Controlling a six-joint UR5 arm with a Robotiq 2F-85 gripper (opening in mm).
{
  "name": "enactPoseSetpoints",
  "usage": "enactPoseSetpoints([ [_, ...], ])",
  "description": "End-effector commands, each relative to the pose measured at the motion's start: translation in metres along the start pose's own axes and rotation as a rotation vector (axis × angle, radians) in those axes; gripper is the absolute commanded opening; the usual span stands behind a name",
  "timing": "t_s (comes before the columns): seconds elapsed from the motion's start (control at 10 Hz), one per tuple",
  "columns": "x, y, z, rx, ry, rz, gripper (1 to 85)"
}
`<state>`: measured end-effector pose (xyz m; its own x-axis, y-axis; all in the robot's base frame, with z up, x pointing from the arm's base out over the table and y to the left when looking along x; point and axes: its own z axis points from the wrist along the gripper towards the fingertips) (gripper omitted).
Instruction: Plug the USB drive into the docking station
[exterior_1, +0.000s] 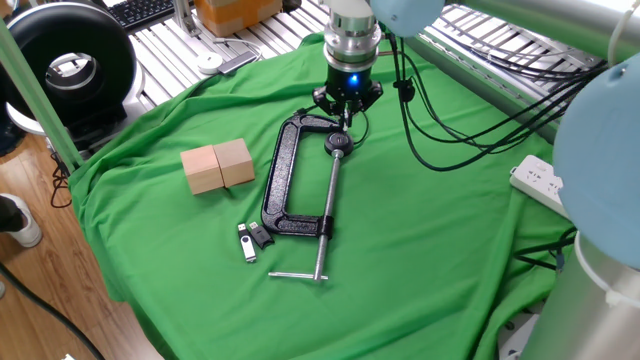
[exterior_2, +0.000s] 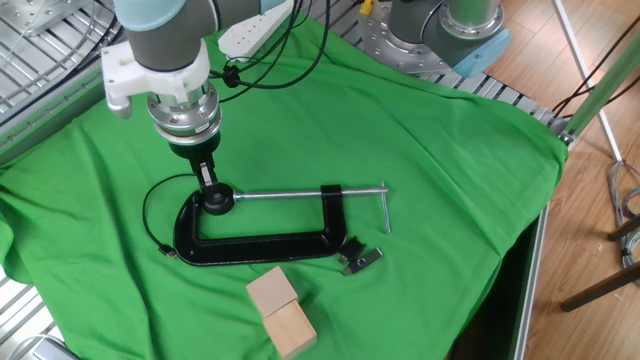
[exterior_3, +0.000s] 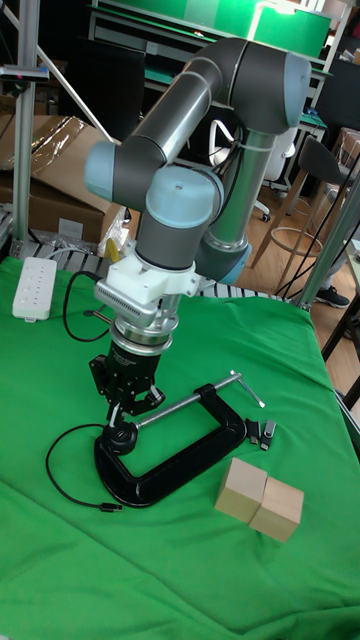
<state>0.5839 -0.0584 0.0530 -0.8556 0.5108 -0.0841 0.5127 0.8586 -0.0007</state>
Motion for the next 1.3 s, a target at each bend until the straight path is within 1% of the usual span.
enactPoseSetpoints([
  [0.0,-0.004,0.007,0.0,-0.032,-0.031,0.0,1.7],
  [0.2,0.001,0.013,-0.001,-0.042,-0.023,0.024,1.7],
  [0.3,0.005,0.015,-0.001,-0.04,-0.02,0.033,1.7],
  [0.4,0.004,0.013,0.0,-0.034,-0.022,0.034,1.7],
  [0.6,0.005,0.015,0.002,-0.05,-0.015,0.046,1.7],
  [0.8,0.009,0.018,0.003,-0.063,-0.002,0.052,1.7],
  [1.0,0.014,0.008,0.007,-0.059,0.01,0.039,1.7],
  [1.2,0.012,0.008,0.007,-0.059,0.006,0.037,1.7],
])
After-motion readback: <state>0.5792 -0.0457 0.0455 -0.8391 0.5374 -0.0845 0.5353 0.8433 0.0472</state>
